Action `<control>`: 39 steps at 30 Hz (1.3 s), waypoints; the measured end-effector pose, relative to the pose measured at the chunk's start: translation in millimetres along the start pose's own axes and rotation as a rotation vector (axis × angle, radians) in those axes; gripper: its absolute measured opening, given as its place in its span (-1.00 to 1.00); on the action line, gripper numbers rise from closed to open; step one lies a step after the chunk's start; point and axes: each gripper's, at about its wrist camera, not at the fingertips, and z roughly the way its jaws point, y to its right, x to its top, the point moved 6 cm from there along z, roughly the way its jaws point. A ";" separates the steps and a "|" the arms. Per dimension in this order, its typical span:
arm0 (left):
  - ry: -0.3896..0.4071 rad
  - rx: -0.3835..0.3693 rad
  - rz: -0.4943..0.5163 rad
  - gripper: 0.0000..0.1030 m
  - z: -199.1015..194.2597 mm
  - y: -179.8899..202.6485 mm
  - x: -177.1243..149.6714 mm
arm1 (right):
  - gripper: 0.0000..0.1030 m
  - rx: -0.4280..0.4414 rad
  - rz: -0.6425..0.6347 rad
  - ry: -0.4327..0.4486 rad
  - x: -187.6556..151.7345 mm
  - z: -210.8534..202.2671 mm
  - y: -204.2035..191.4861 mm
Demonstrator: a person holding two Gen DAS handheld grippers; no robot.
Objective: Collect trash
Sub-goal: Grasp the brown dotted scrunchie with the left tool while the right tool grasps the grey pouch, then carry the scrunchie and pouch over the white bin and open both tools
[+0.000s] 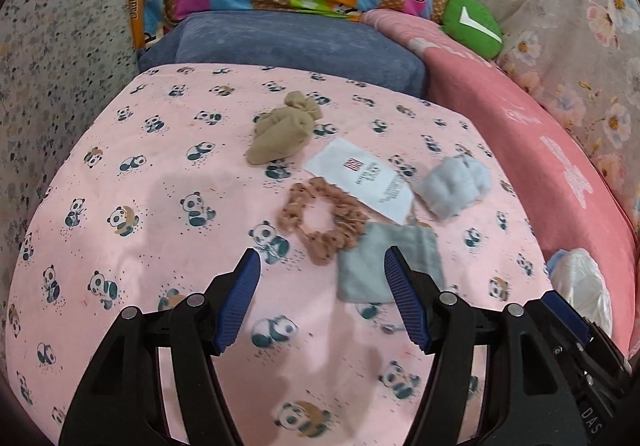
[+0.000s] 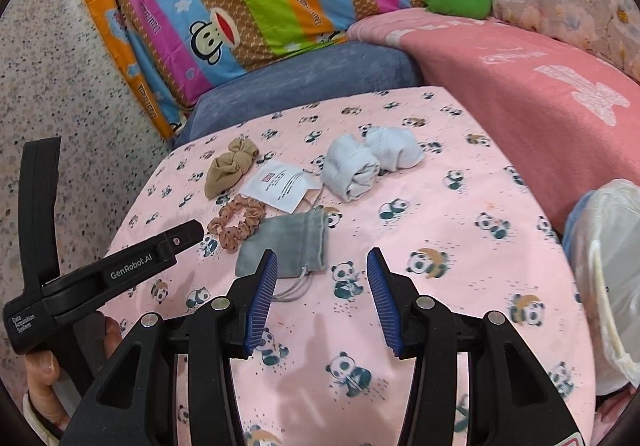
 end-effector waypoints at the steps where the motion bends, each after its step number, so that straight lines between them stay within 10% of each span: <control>1: -0.004 0.002 -0.005 0.19 4.2 -3.1 1.9 | -0.11 0.002 -0.002 -0.010 0.1 7.6 -2.4; 14: -0.067 -0.004 -0.029 0.16 65.4 -17.1 16.3 | -0.11 0.014 -0.014 -0.101 -2.8 80.9 -12.1; 22: -0.097 -0.047 -0.030 -0.76 76.6 -13.2 12.2 | -0.78 0.018 -0.019 -0.135 -12.8 97.8 -11.7; 39: 0.008 -0.122 0.062 -0.83 -9.0 58.5 10.9 | -0.96 0.010 0.029 0.070 13.0 -10.1 16.4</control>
